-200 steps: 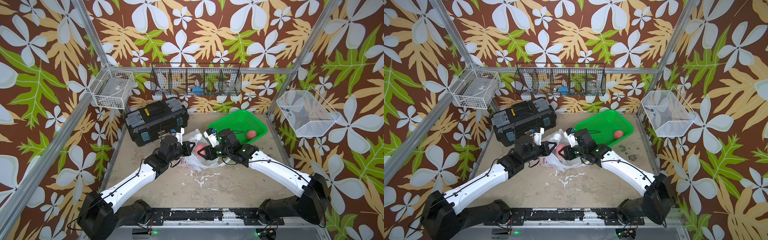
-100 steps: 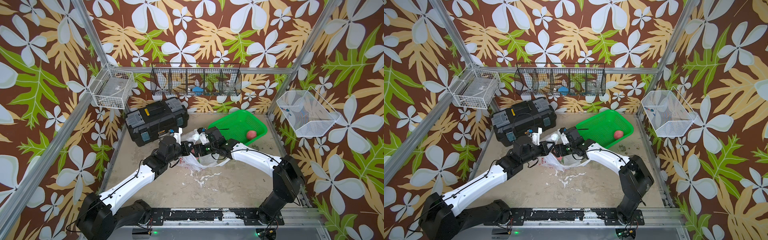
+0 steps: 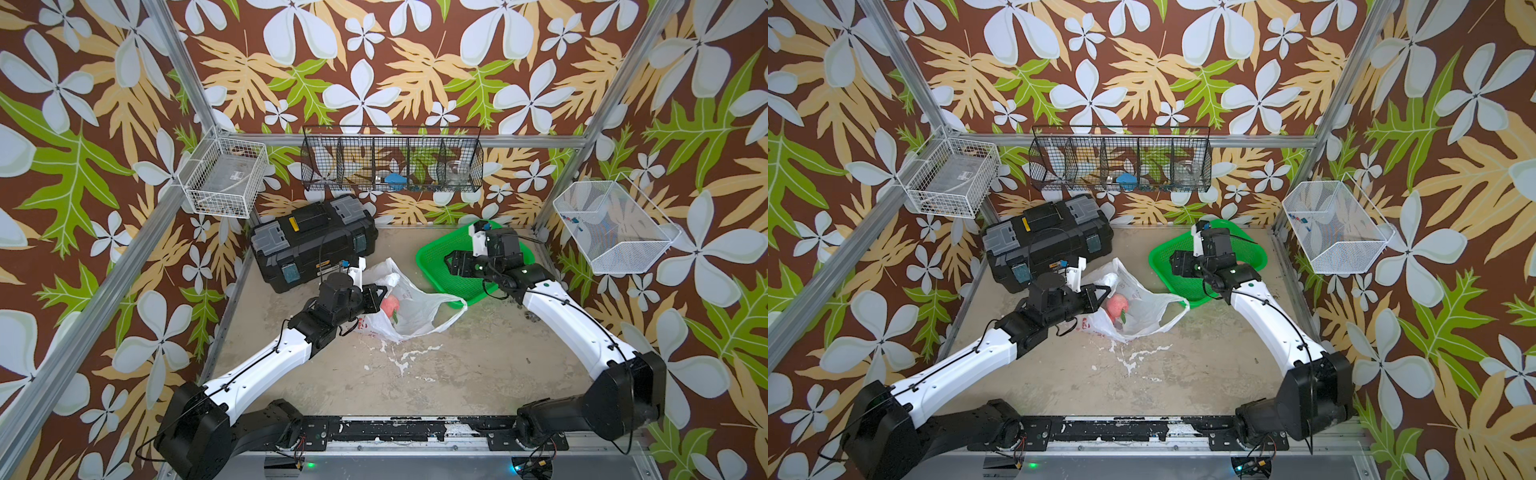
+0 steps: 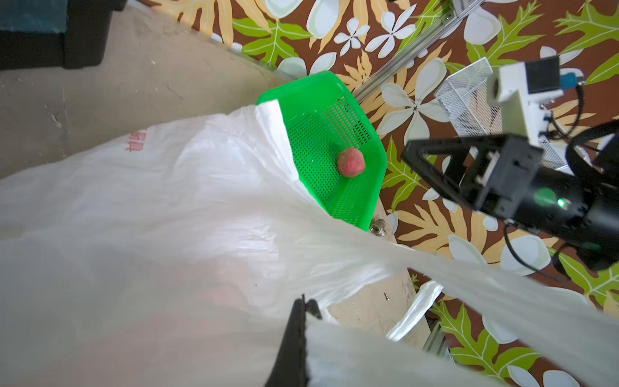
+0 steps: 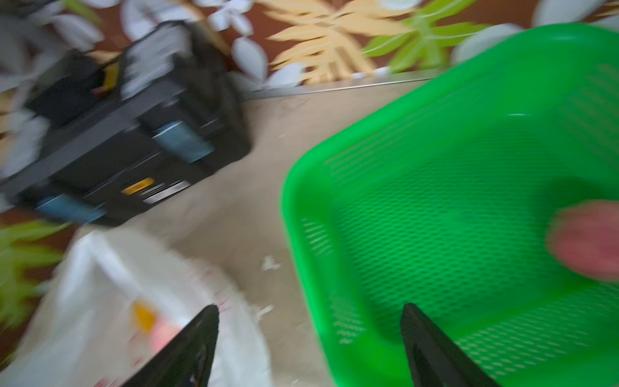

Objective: Place the peach into a plastic bag & tie a knot
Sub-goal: Pick up the peach from the basket.

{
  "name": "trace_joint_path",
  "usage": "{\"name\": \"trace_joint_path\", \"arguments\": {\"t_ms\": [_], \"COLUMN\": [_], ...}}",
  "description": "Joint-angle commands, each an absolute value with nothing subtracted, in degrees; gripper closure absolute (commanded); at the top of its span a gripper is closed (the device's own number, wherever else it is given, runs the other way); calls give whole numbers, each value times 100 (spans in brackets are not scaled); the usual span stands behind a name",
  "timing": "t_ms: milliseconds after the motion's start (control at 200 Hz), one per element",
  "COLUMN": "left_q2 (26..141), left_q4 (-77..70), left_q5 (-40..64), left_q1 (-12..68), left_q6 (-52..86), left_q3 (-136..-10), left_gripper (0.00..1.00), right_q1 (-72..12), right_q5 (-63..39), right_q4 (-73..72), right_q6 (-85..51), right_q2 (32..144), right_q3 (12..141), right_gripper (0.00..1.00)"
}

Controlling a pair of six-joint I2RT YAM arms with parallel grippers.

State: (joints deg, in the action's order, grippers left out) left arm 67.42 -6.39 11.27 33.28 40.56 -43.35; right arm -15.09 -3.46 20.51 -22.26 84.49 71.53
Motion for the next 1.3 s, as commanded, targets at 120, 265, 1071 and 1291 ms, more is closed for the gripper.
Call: {"name": "trace_joint_path", "arguments": {"t_ms": [120, 265, 1071, 1291], "left_q2": [6700, 6575, 6519, 6604], "left_q4": [-816, -674, -572, -573], "left_q5": [1406, 1336, 1274, 1257], "left_q1": [3323, 3322, 3322, 3322], "left_q6": [4212, 4120, 4228, 4243], "left_q3": [-4201, -4201, -4258, -4354], "left_gripper": [100, 100, 100, 100], "right_q1": [-835, -599, -461, -826], "right_q5": [2062, 2503, 2290, 1720], "right_q4": [2325, 2710, 2489, 2318], "right_q6": [-2264, -2199, -2219, -2308], "right_q2": [10087, 11046, 11852, 10765], "right_q3": [8086, 8996, 8939, 8417], "right_gripper": [10, 10, 65, 69]}}
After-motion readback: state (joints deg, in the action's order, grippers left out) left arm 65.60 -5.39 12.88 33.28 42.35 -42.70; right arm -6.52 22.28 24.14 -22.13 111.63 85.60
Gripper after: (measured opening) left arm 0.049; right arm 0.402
